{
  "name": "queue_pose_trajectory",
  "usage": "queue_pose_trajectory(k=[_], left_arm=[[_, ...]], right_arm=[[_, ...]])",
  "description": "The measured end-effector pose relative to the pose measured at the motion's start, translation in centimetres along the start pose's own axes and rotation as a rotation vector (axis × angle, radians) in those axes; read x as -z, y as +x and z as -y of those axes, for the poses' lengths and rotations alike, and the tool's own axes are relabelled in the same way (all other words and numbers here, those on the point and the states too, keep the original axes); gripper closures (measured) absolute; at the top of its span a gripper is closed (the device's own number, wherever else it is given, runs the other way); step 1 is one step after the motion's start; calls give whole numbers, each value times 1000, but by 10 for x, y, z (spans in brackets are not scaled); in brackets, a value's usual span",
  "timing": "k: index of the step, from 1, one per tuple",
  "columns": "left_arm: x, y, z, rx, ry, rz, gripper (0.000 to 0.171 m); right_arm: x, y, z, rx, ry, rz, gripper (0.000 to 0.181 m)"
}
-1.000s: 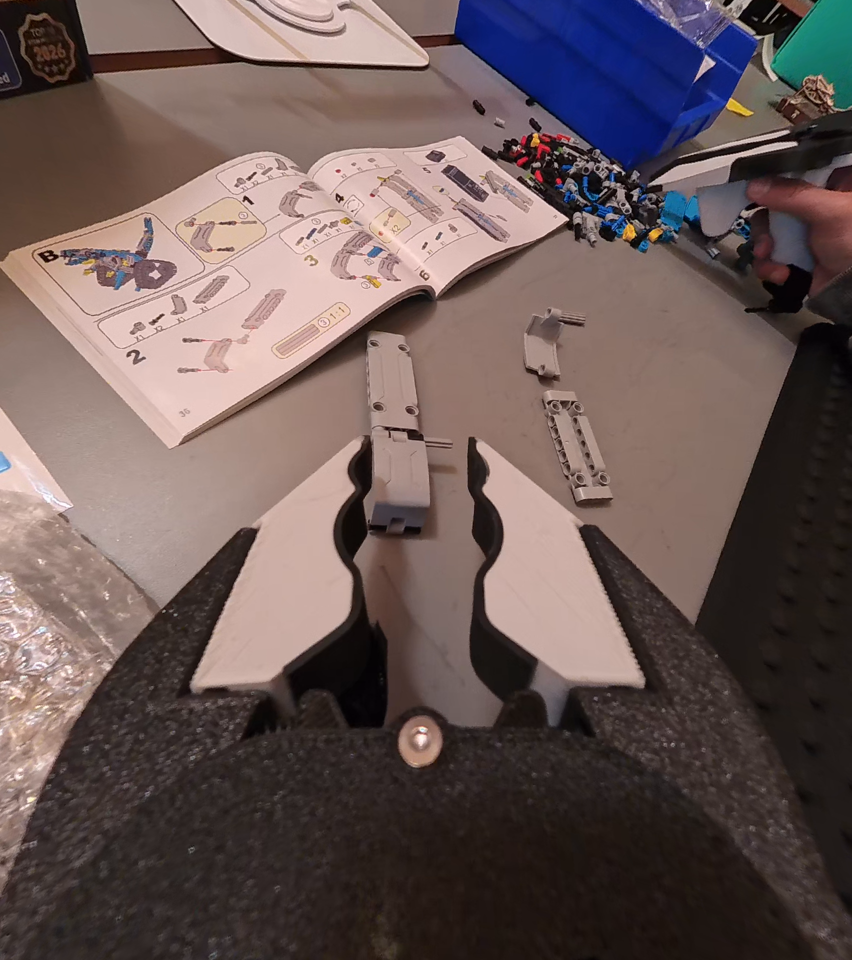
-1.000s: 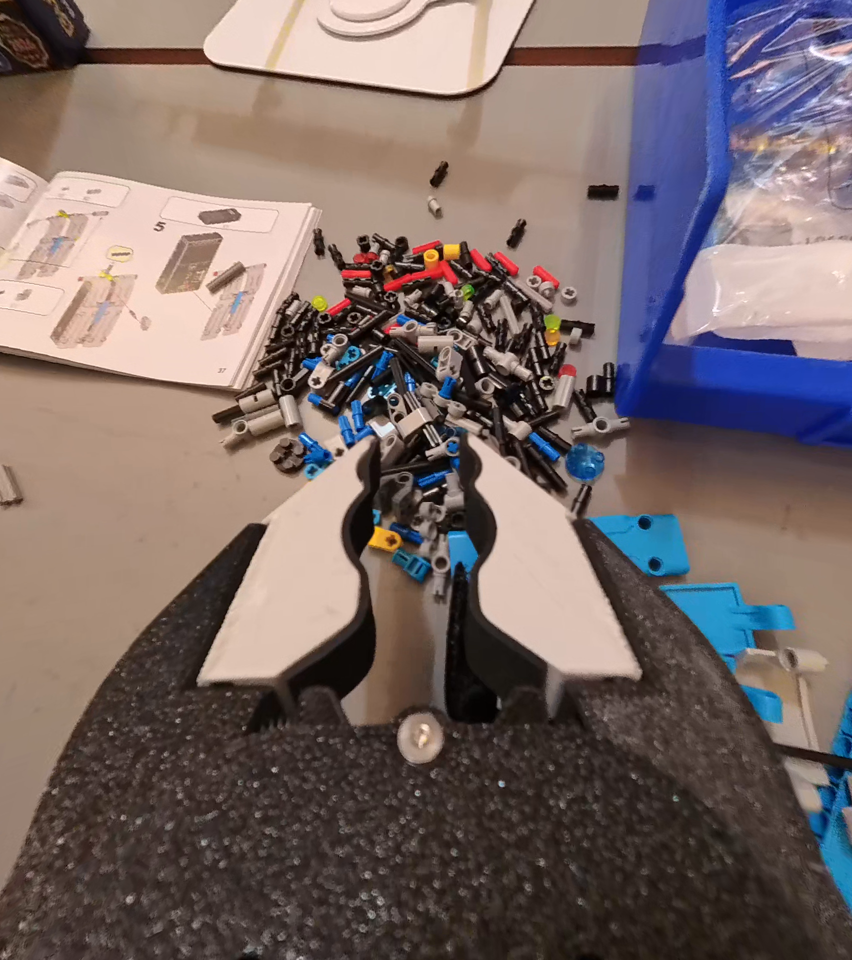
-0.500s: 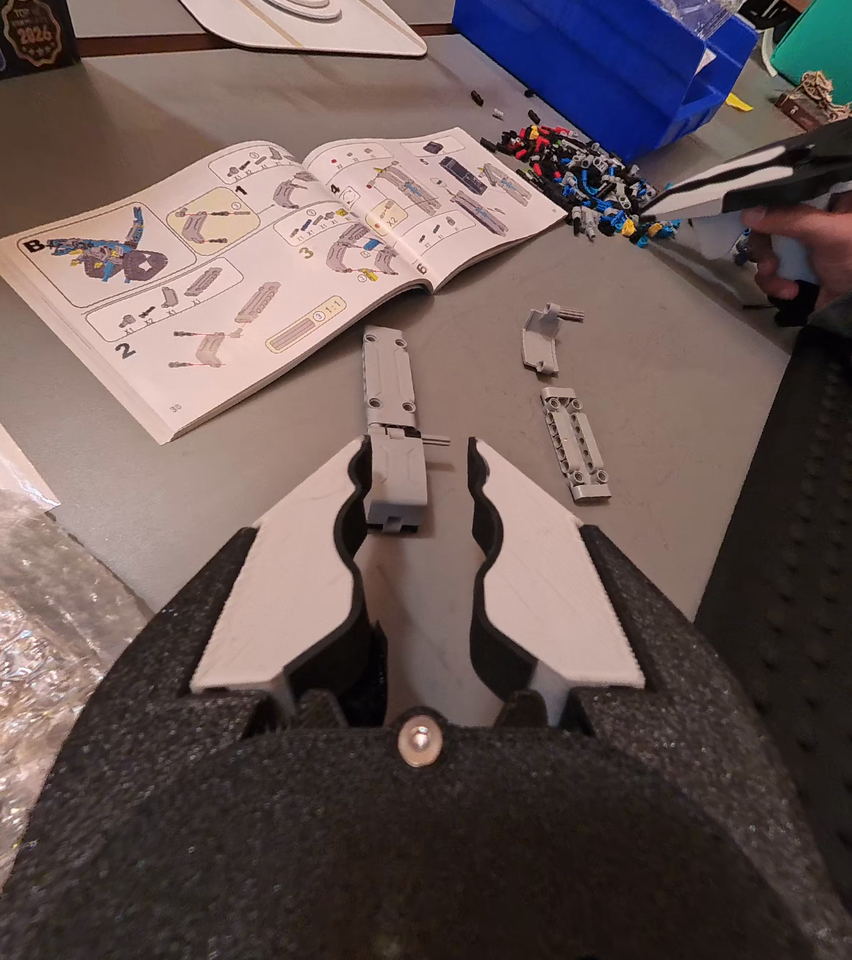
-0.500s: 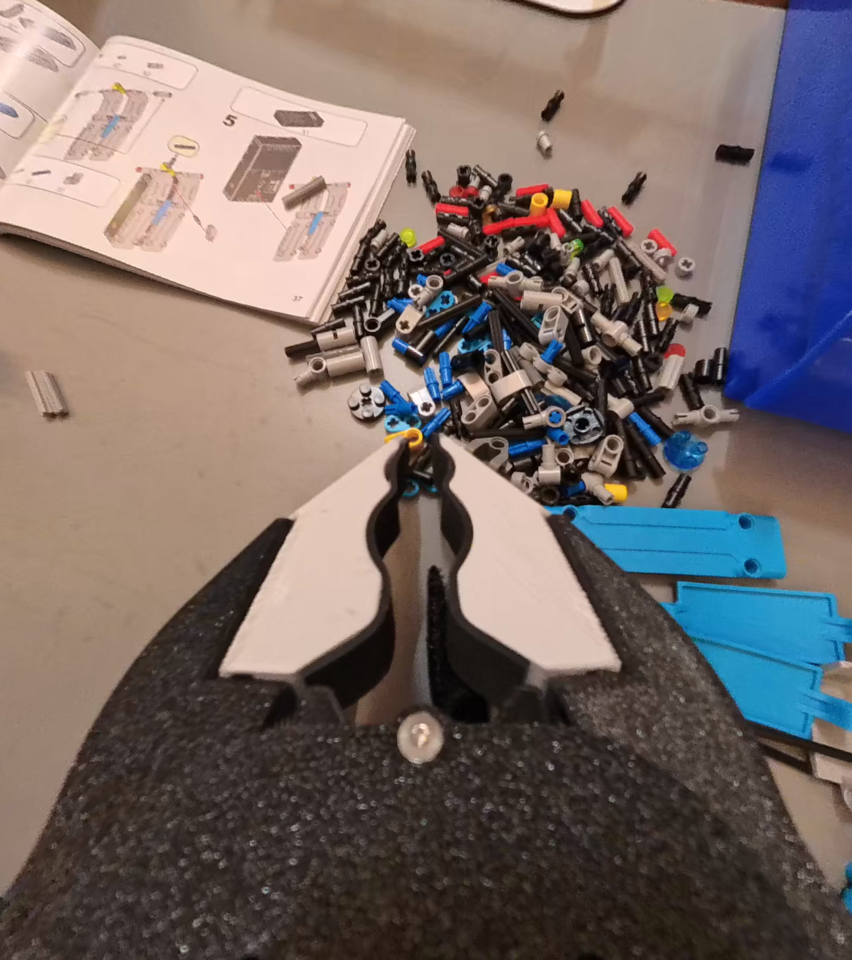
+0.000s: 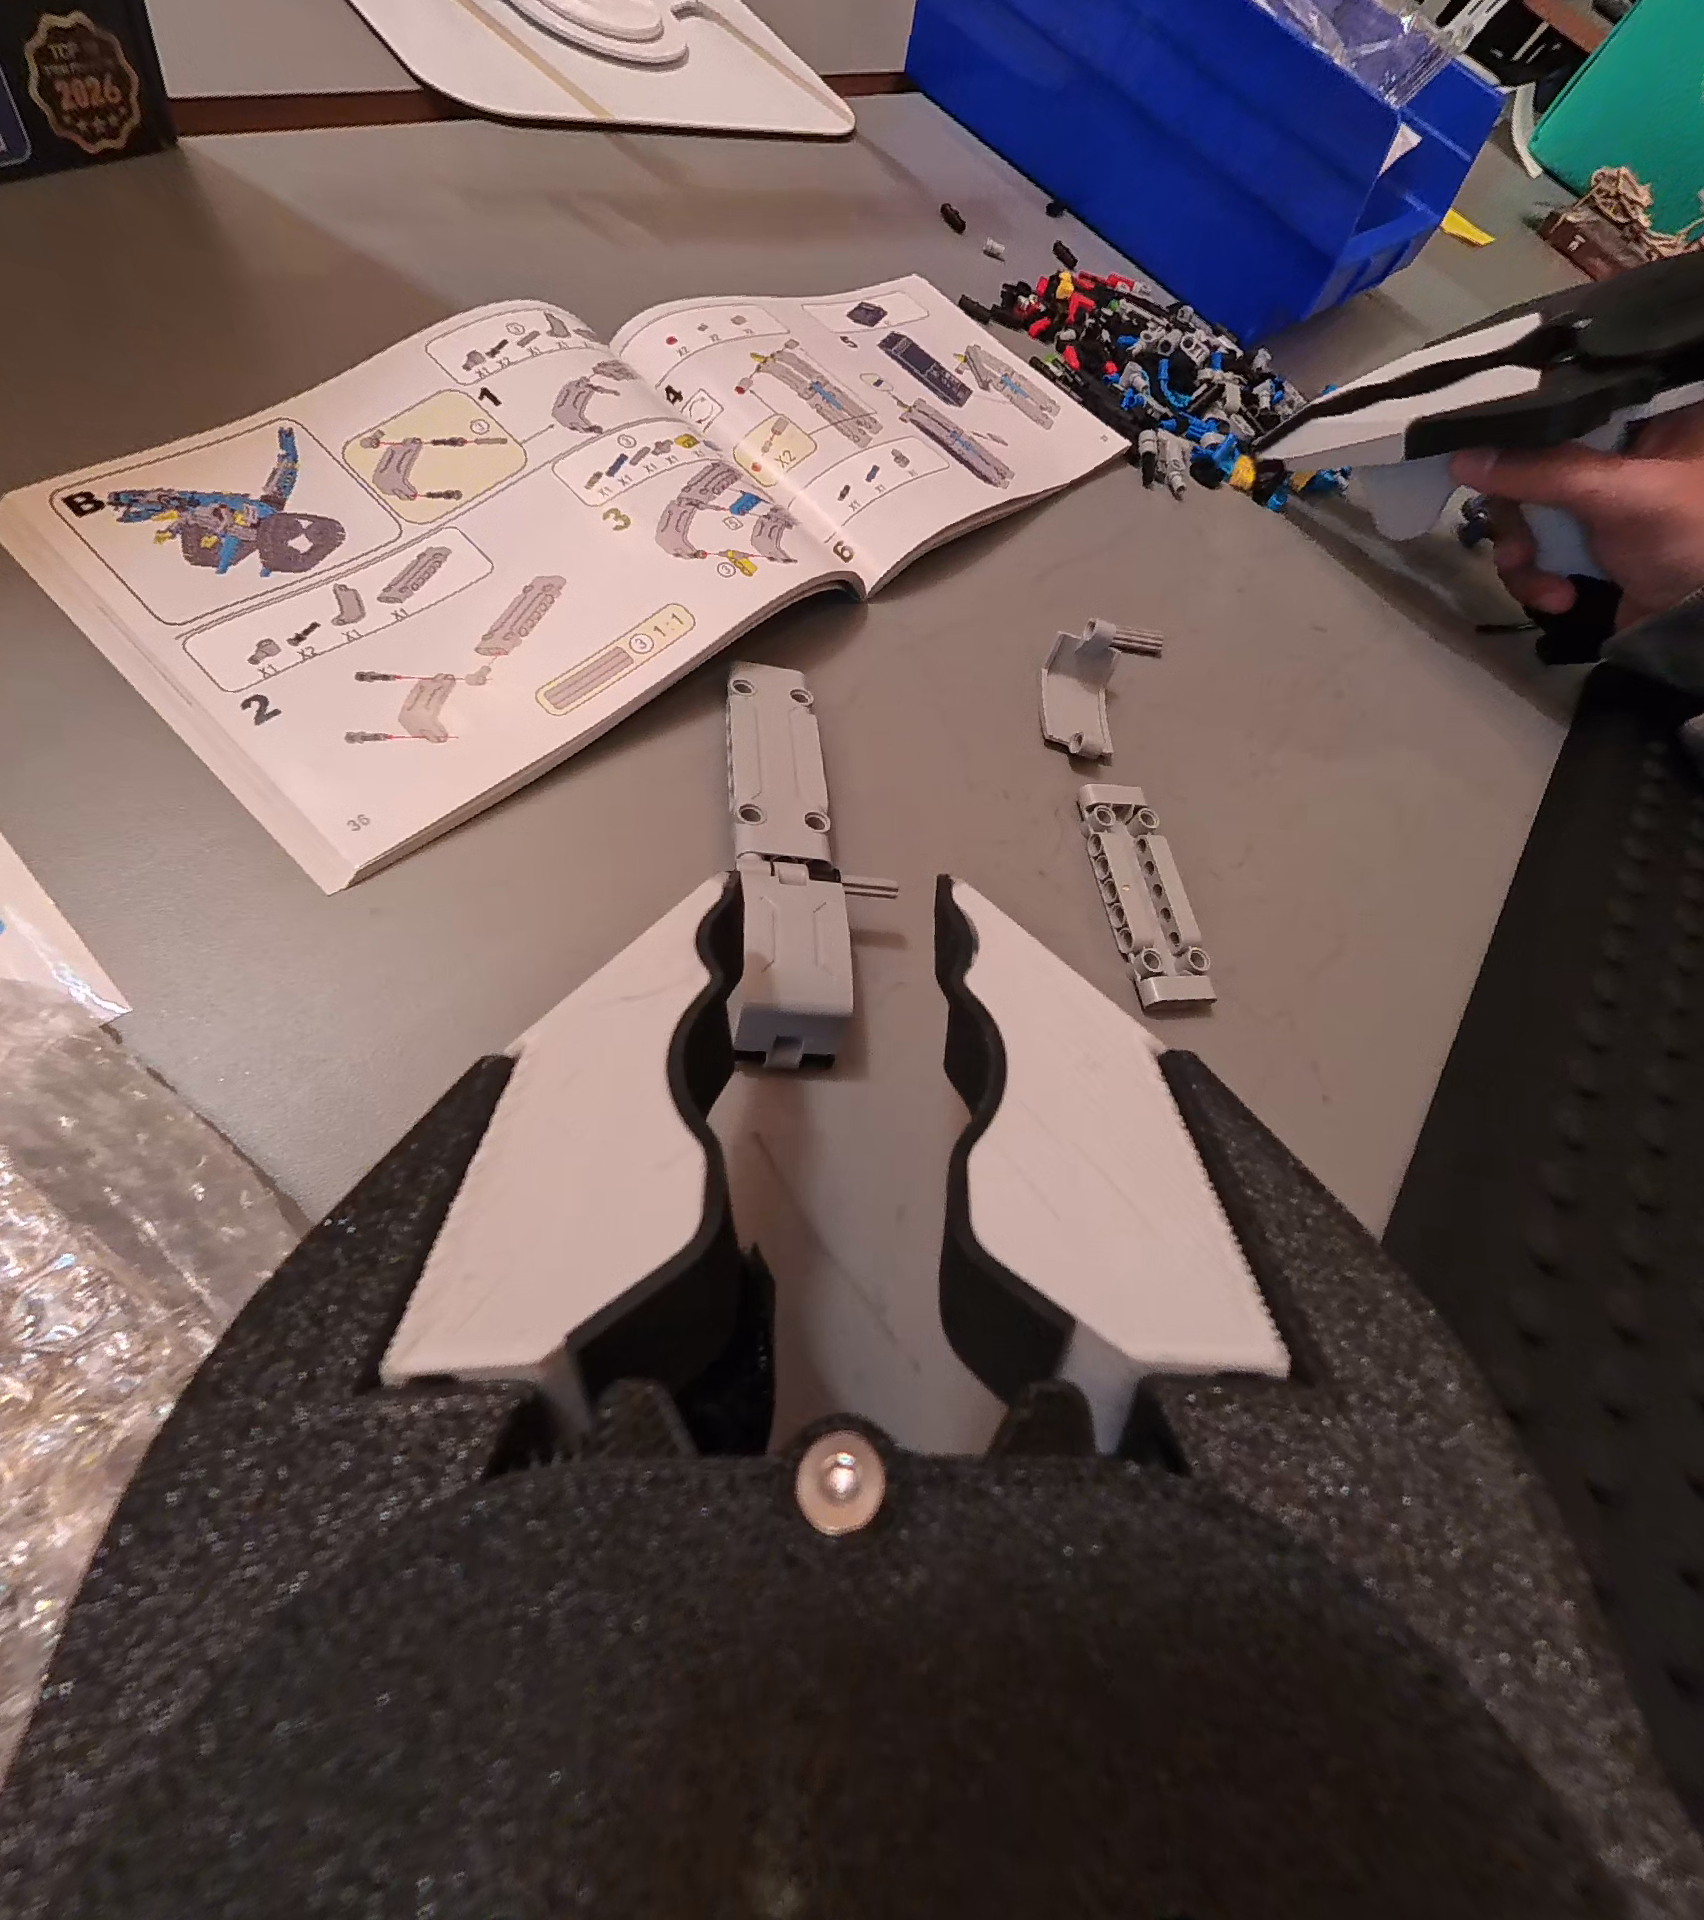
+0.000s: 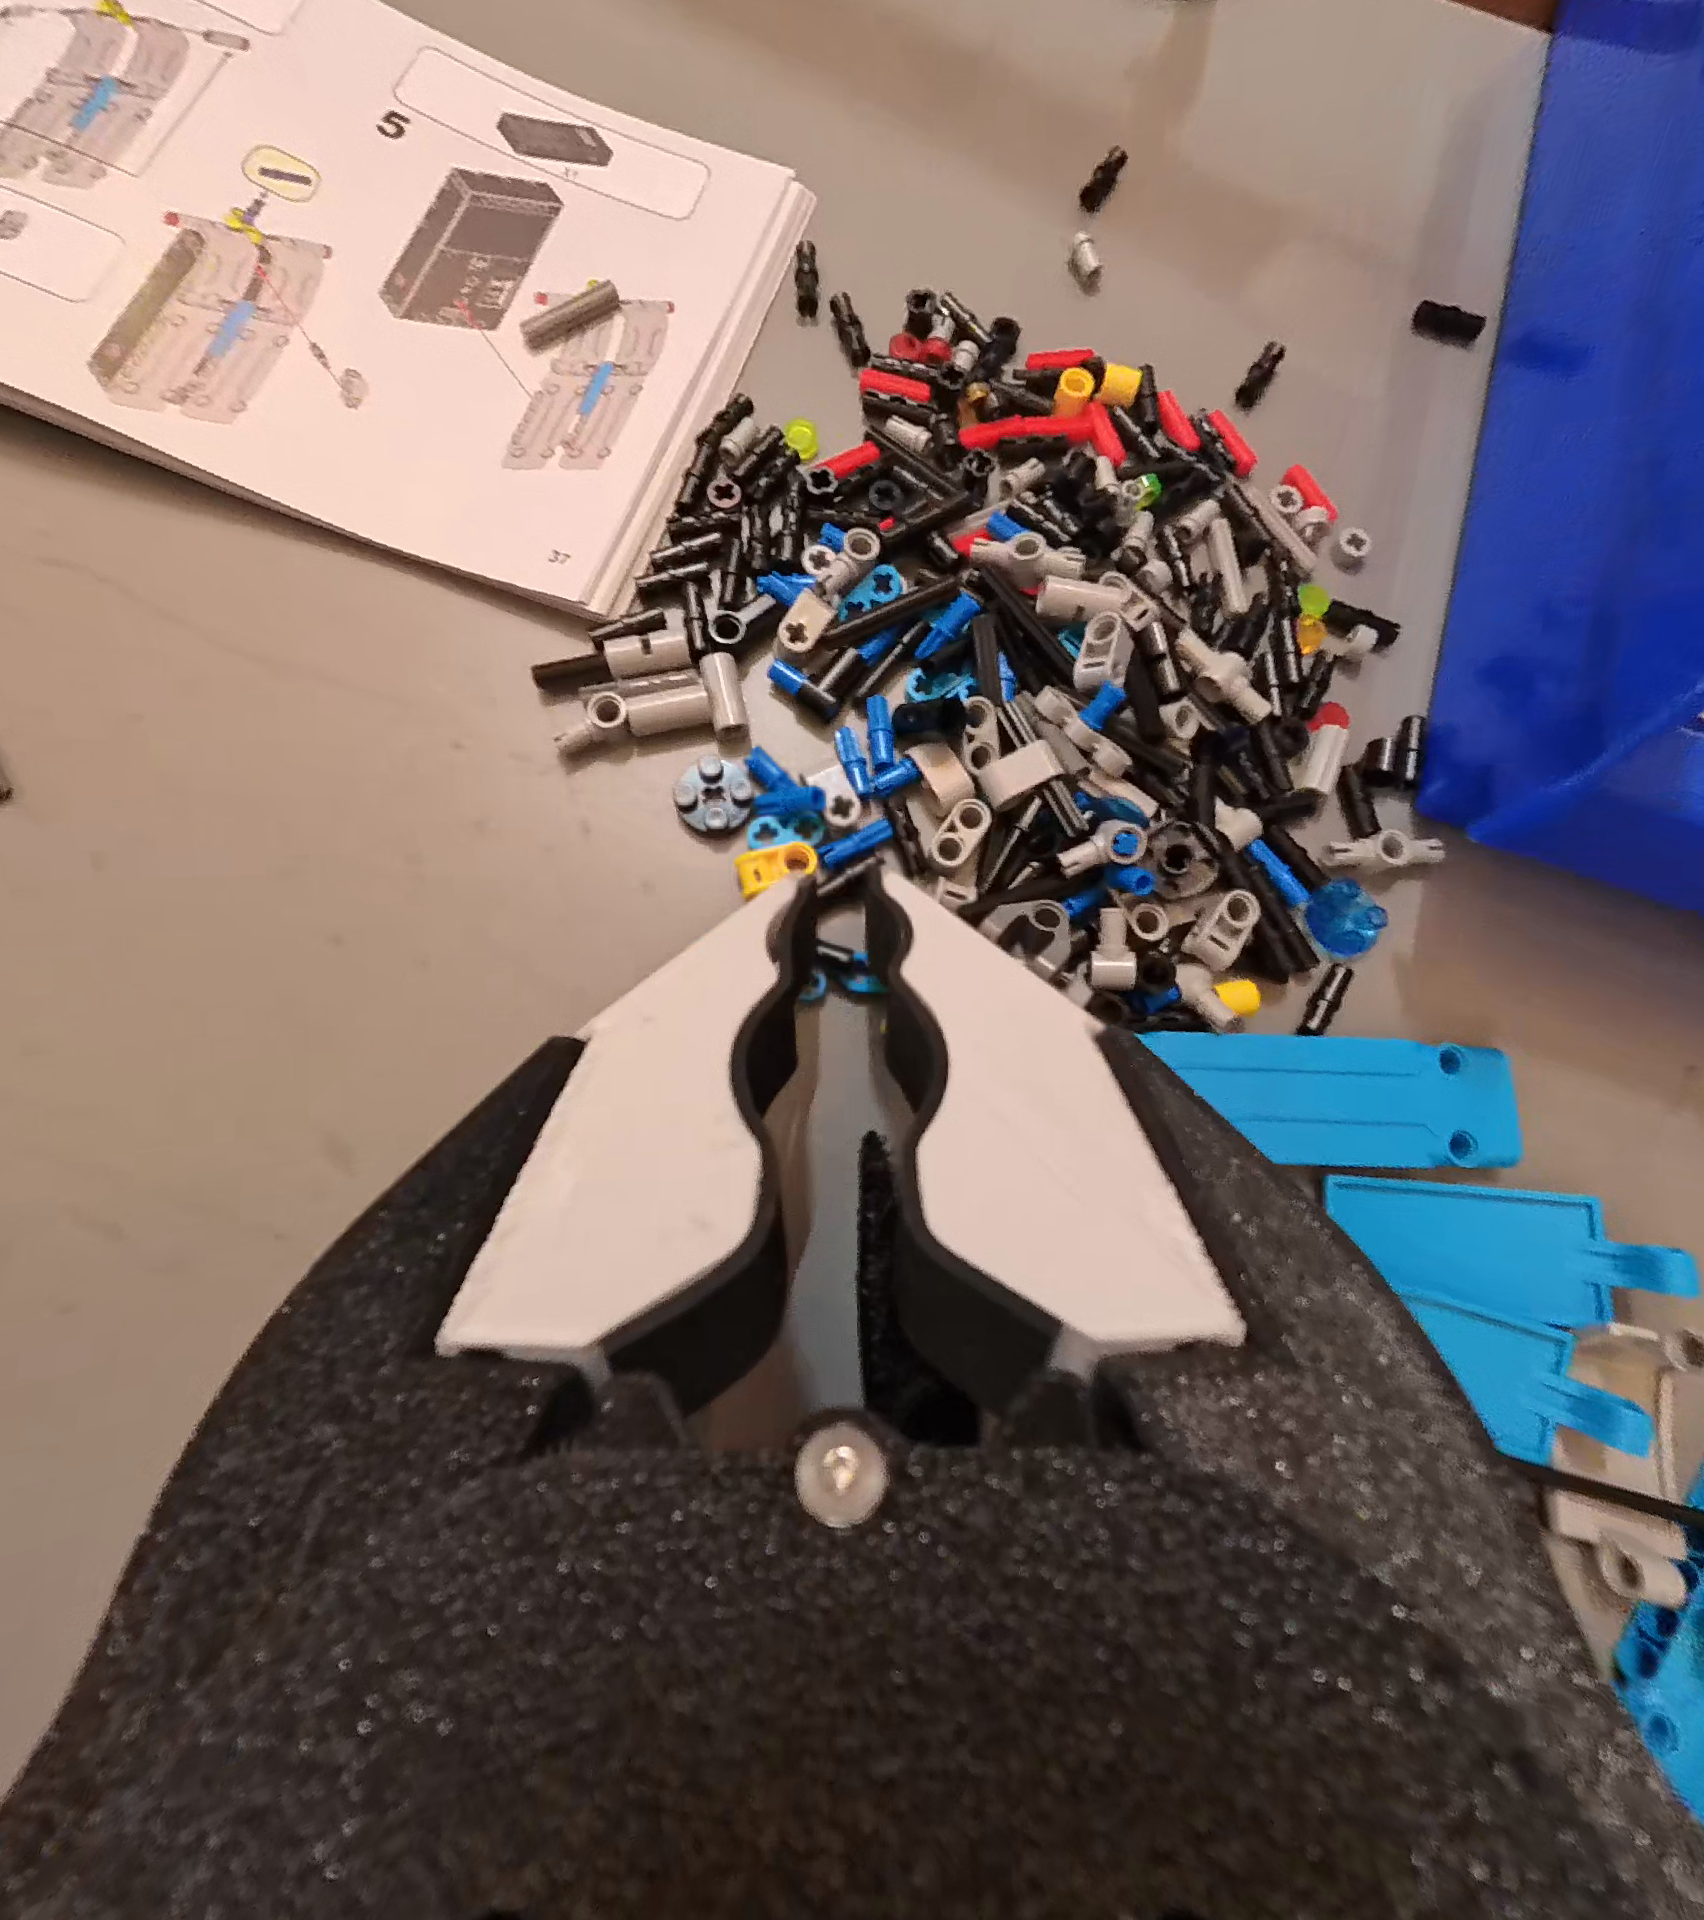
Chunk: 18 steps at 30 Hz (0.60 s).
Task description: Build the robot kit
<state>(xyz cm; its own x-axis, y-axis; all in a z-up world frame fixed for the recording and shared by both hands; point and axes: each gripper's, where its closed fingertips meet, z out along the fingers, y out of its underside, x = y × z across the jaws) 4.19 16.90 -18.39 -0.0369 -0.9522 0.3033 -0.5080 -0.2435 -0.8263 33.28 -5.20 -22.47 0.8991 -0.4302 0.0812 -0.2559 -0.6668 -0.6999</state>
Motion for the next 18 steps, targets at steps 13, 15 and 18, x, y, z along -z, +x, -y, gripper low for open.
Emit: queue_pose_trajectory(k=[13, 15, 18], left_arm=[[0, 1, 0, -3, -1, -1, 136], [0, 1, 0, -2, -1, -1, 136], [0, 1, 0, -3, -2, -2, 136]], right_arm=[[-4, 0, -6, -86, -24, 58, 167], [-4, 0, -5, -103, -27, 61, 167], [-4, 0, -5, -108, -27, 69, 172]])
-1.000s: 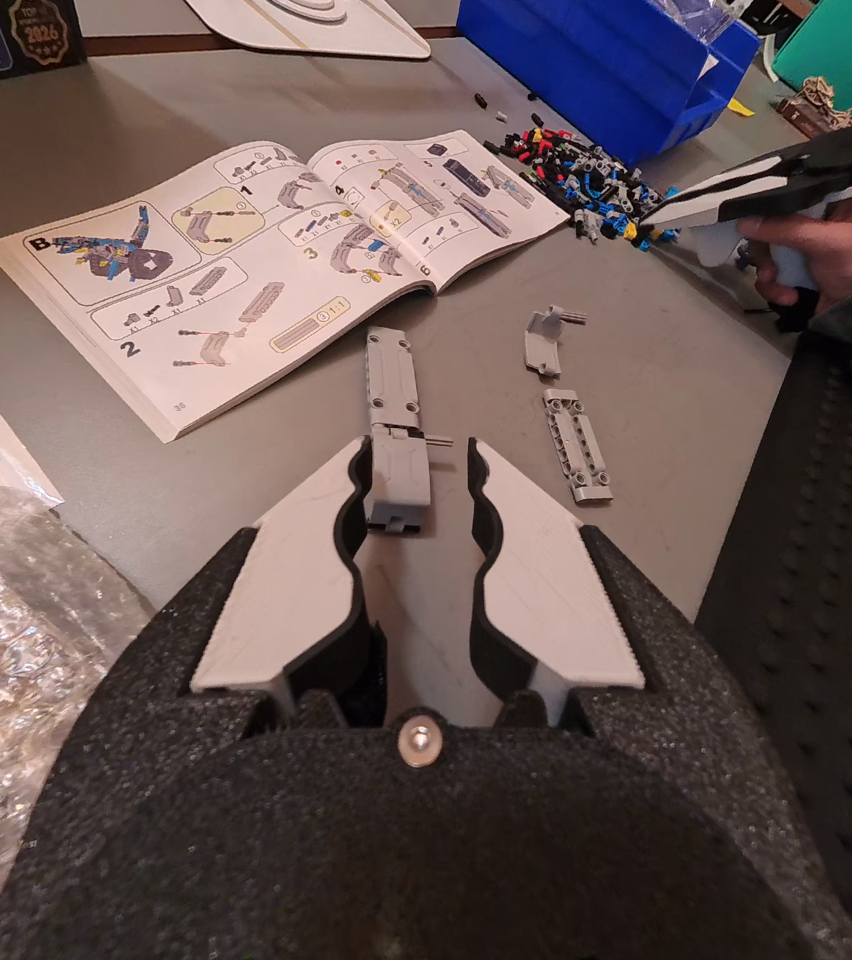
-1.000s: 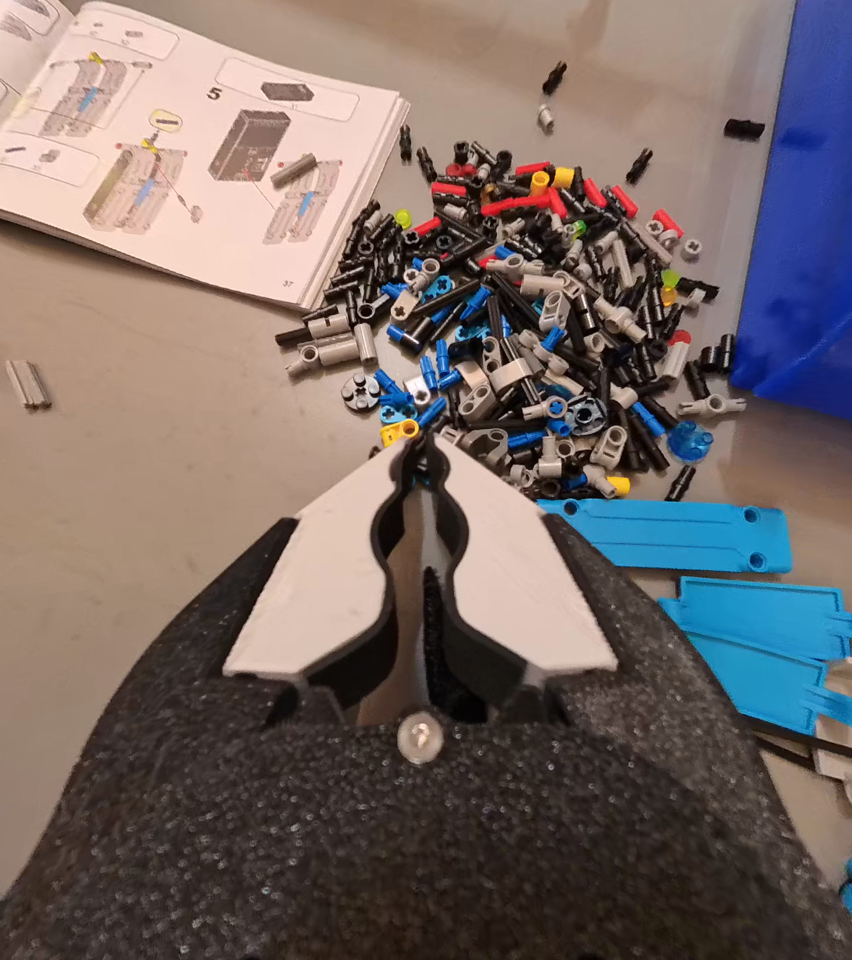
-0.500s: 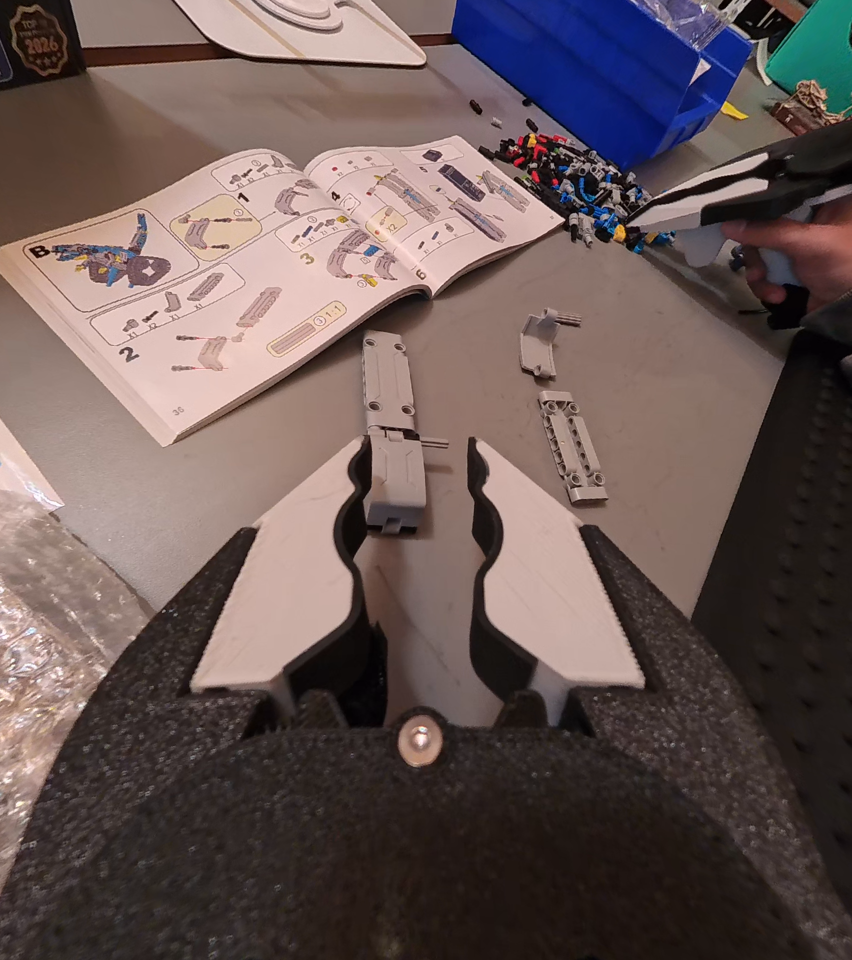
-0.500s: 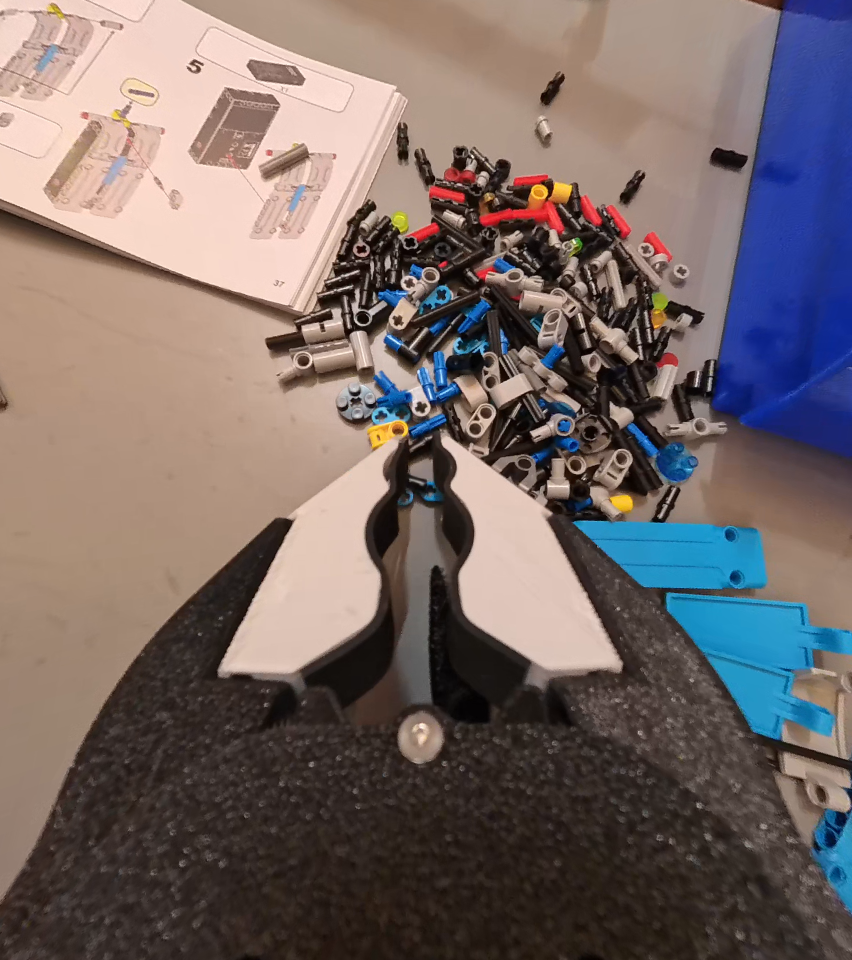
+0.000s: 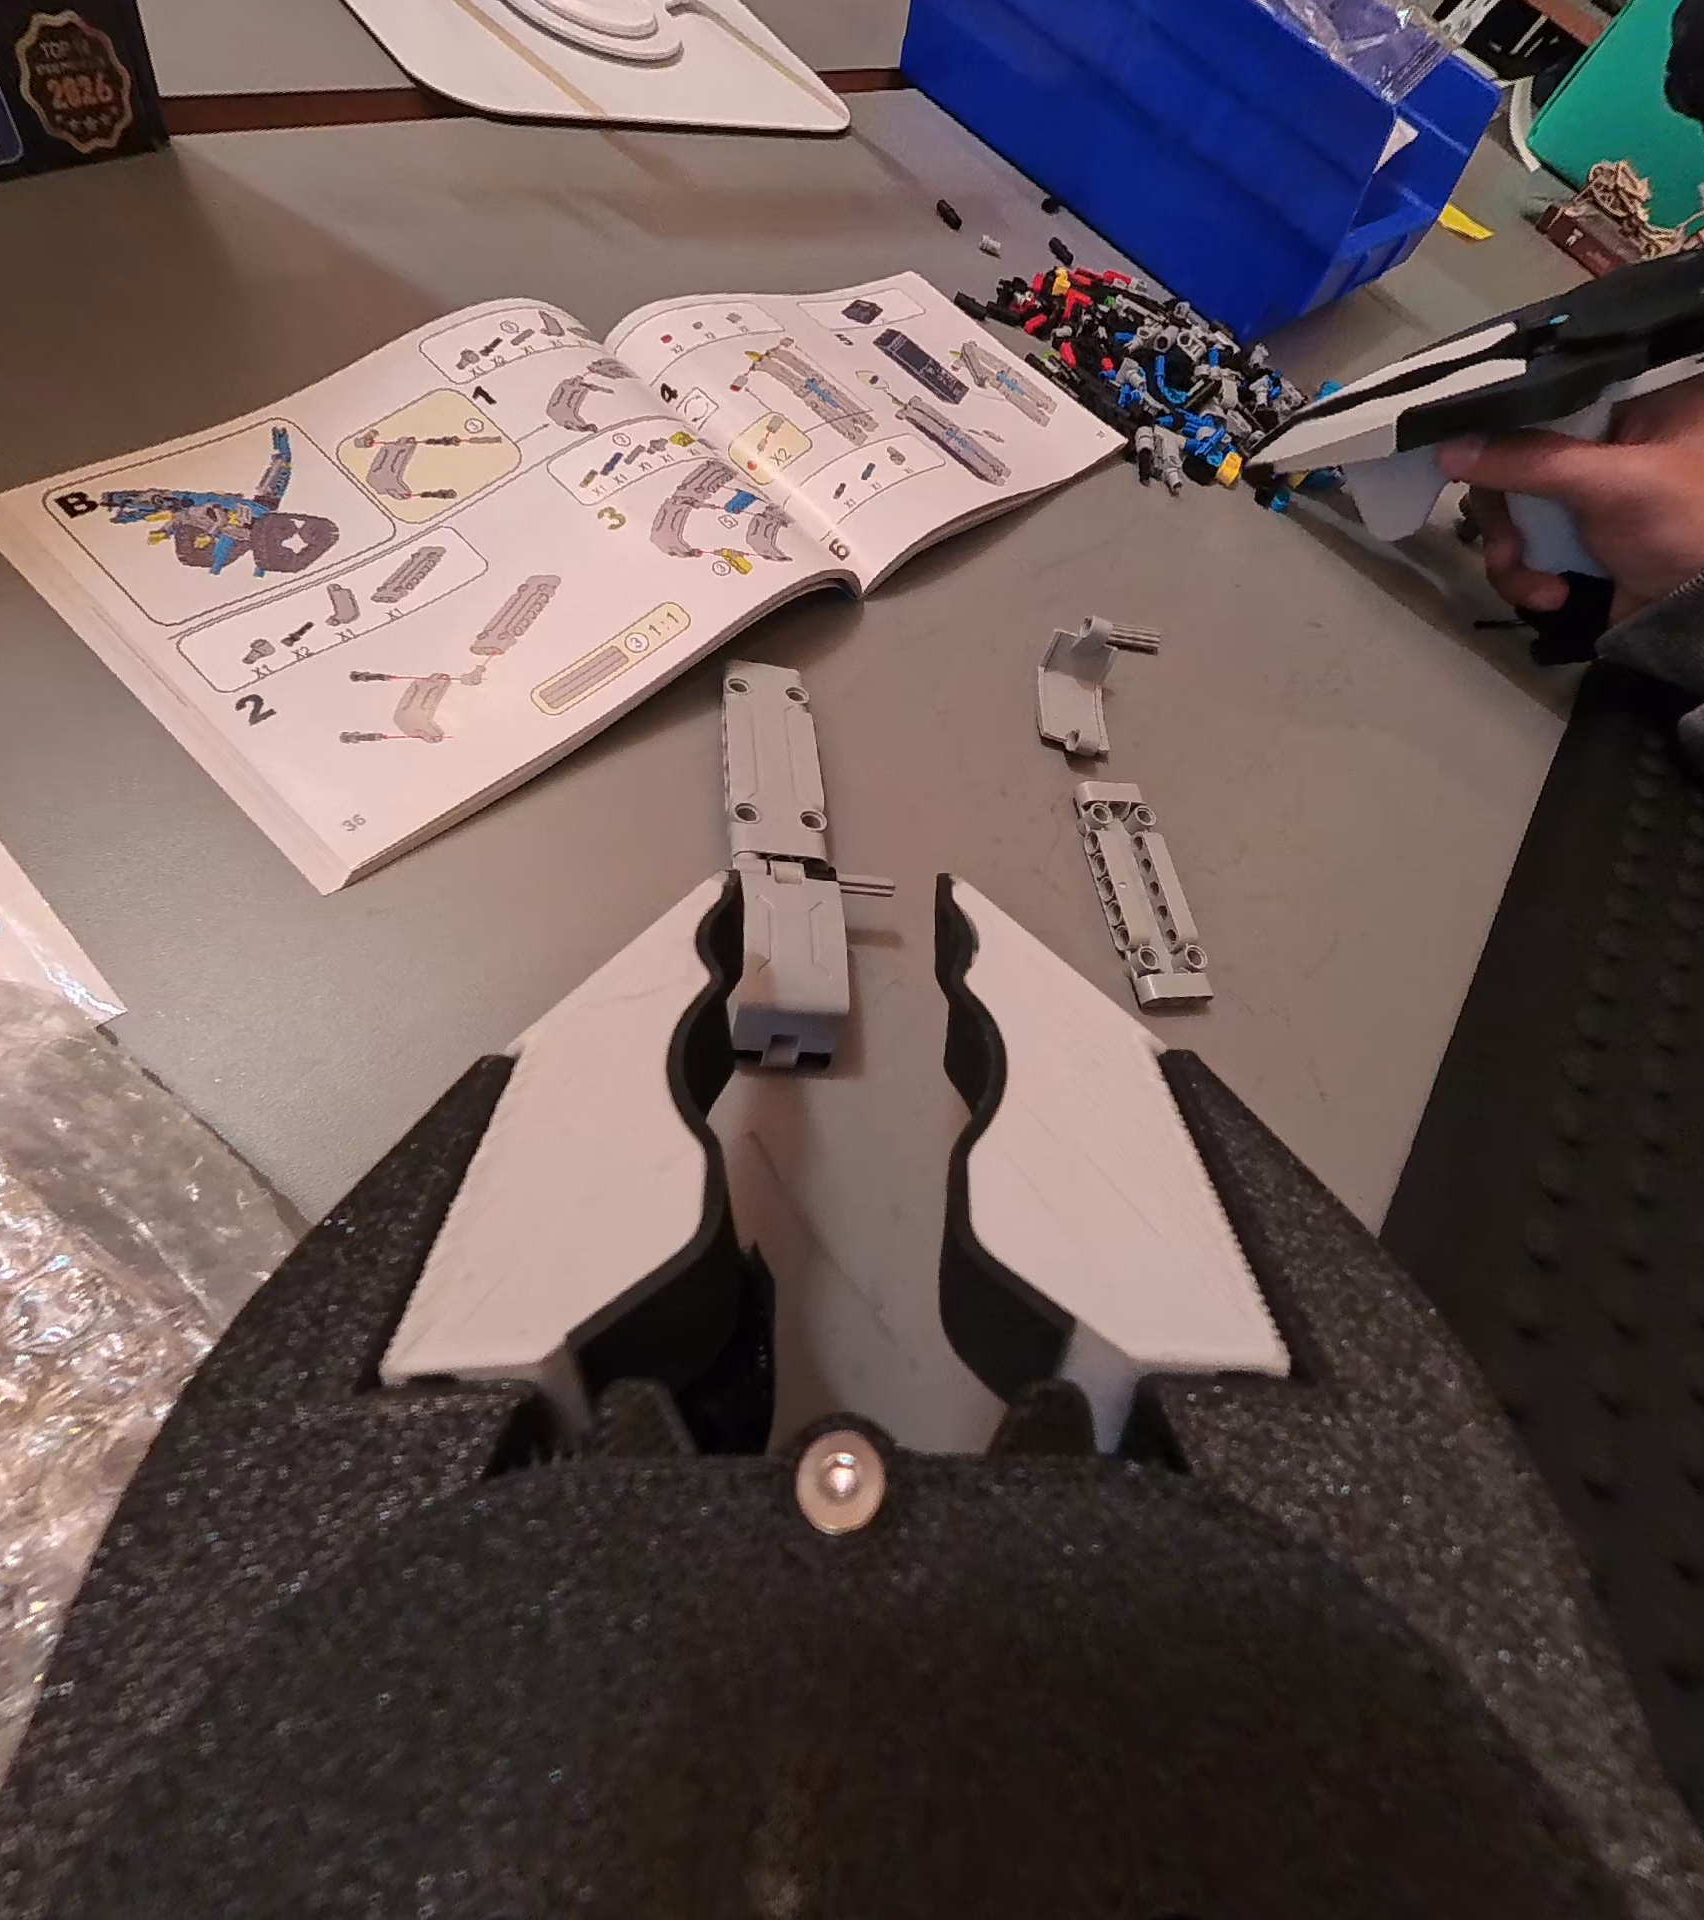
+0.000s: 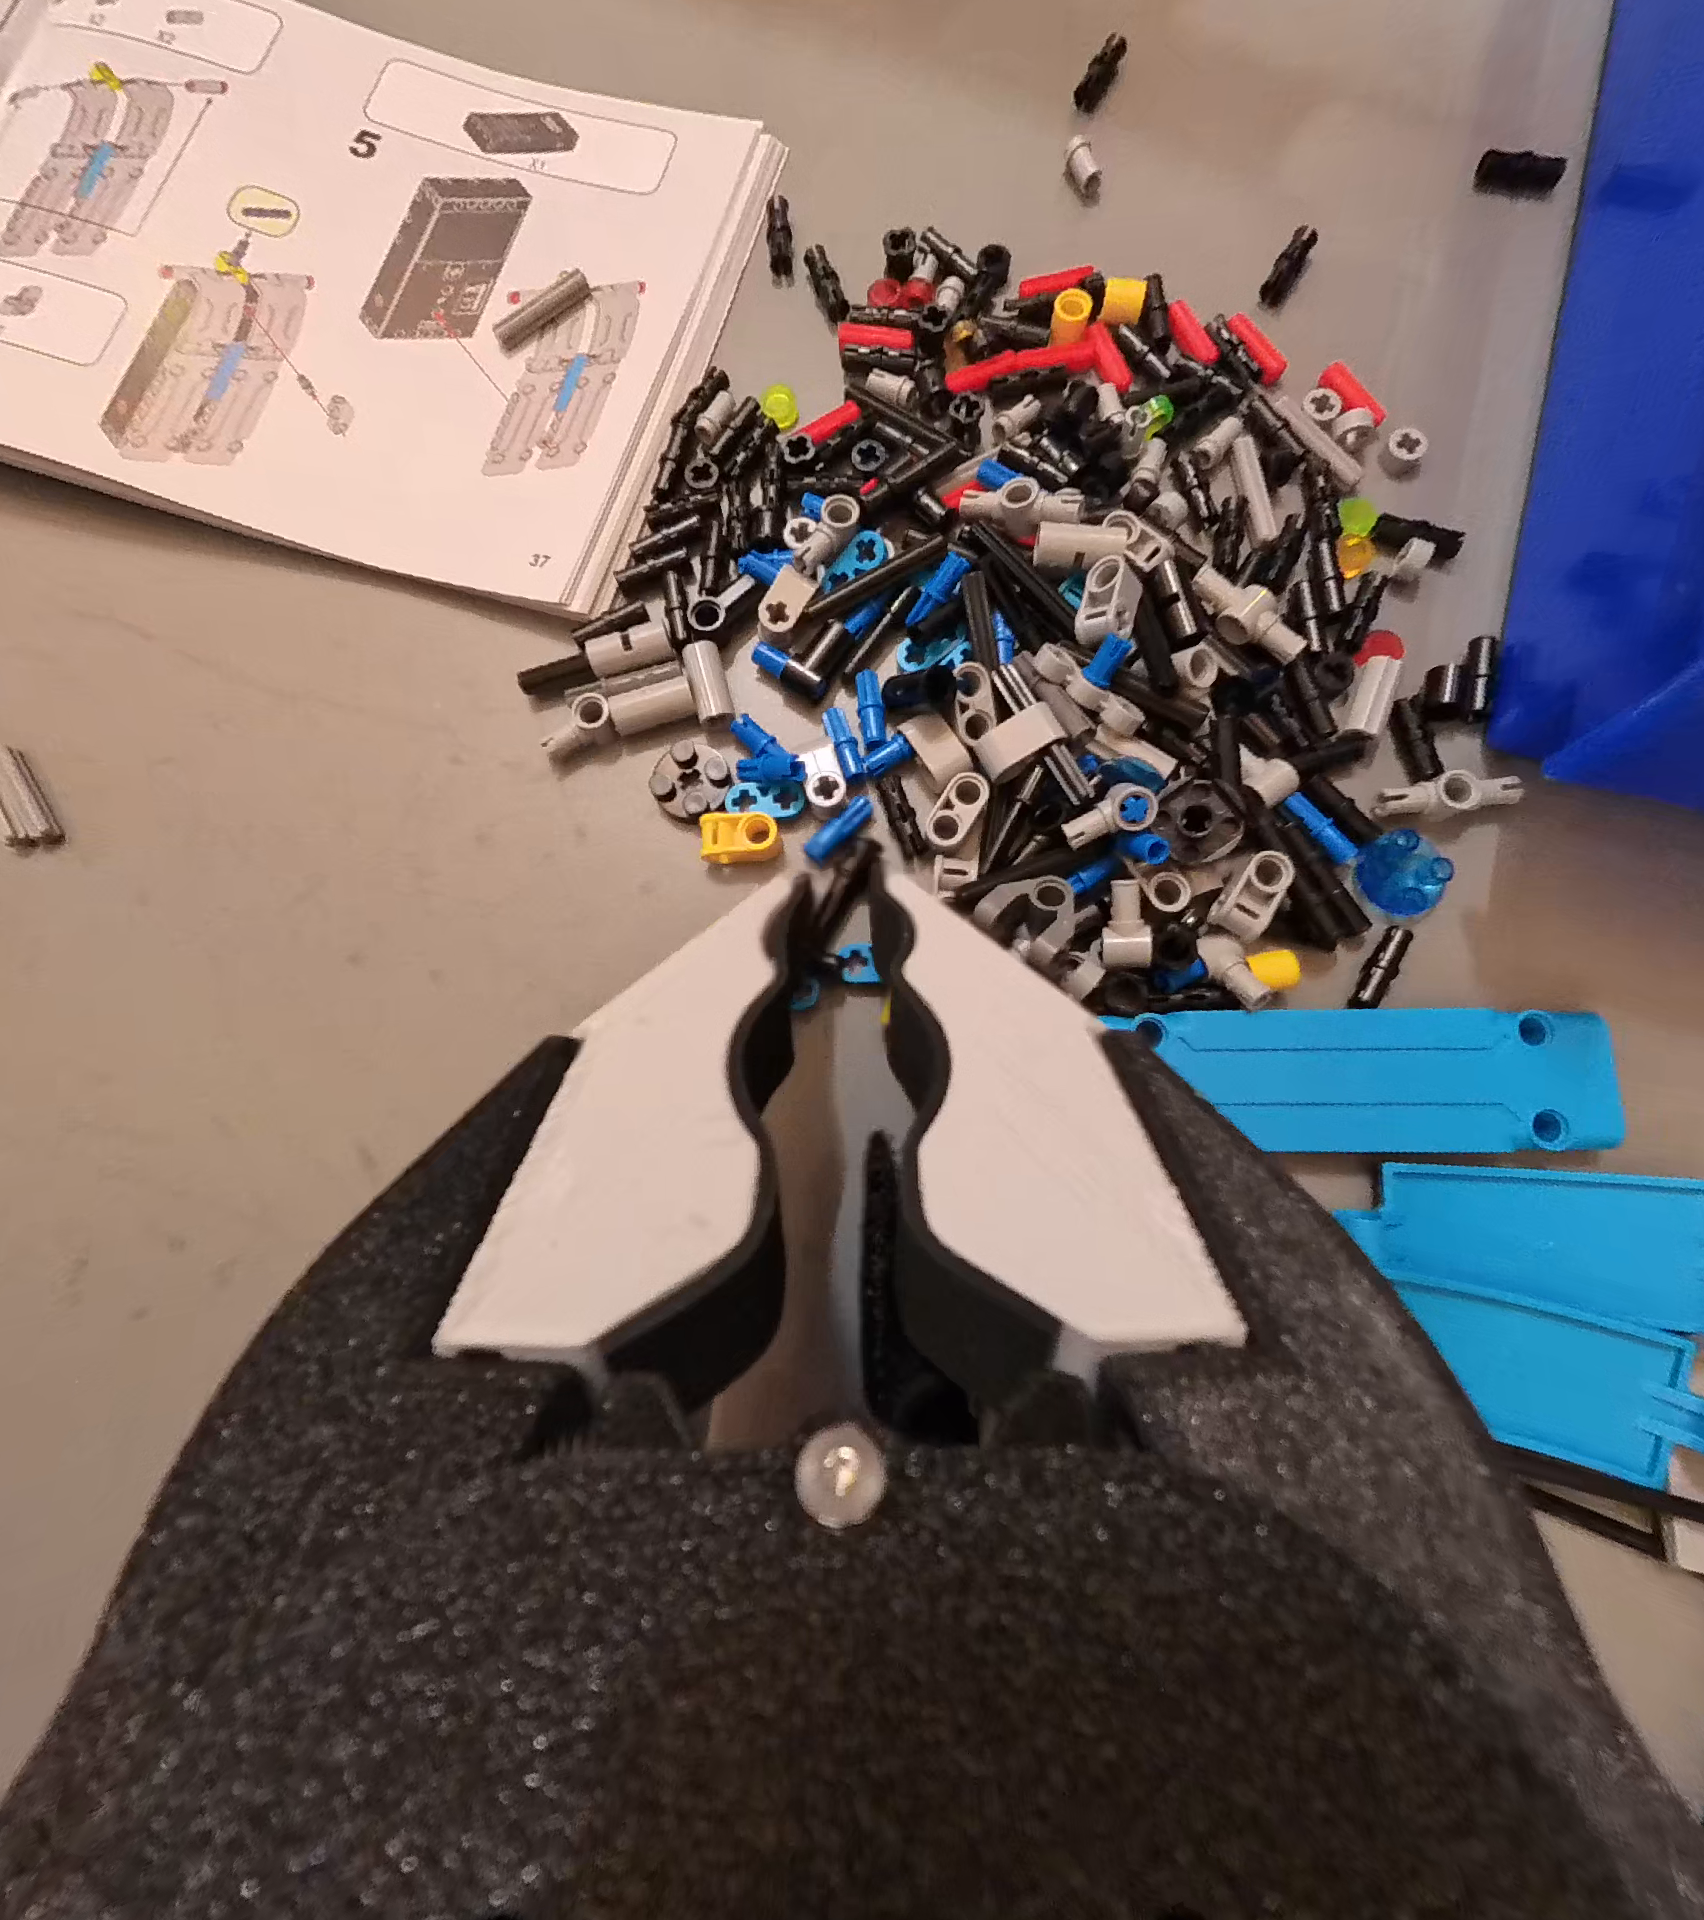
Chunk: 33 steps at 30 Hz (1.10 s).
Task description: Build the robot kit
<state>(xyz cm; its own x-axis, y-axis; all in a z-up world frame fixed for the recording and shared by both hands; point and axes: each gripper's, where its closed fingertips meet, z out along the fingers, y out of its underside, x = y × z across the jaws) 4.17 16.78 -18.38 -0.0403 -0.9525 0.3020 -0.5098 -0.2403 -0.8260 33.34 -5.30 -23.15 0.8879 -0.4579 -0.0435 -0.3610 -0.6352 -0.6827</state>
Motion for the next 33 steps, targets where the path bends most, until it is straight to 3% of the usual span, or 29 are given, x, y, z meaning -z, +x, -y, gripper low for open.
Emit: queue_pose_trajectory(k=[5, 8, 11, 14, 16, 19, 28, 30, 33], left_arm=[[0, 0, 1, 1, 2, 1, 136], [0, -1, 1, 3, 3, 3, 136], [-1, -1, -1, -1, -3, 5, 136], [-1, -1, -1, -1, -4, 6, 136], [-1, -1, -1, 0, -4, 5, 136], [0, 0, 0, -3, -2, 4, 136], [0, 0, -1, -3, -5, 2, 136], [0, 0, -1, 0, -4, 0, 136], [1, 1, 0, 1, 1, -3, 136]], right_arm=[[4, 6, 2, 26, 11, -41, 176], [18, -6, 22, 54, 115, -9, 176], [33, -77, 43, 247, 225, 169, 176], [33, -184, 15, 480, 163, 498, 176], [23, -217, -8, 599, 79, 537, 176], [16, -238, -24, 683, 24, 556, 176], [18, -230, -21, 627, 37, 574, 165], [25, -203, -4, 571, 99, 526, 163], [23, -106, 26, 352, 177, 281, 165]])
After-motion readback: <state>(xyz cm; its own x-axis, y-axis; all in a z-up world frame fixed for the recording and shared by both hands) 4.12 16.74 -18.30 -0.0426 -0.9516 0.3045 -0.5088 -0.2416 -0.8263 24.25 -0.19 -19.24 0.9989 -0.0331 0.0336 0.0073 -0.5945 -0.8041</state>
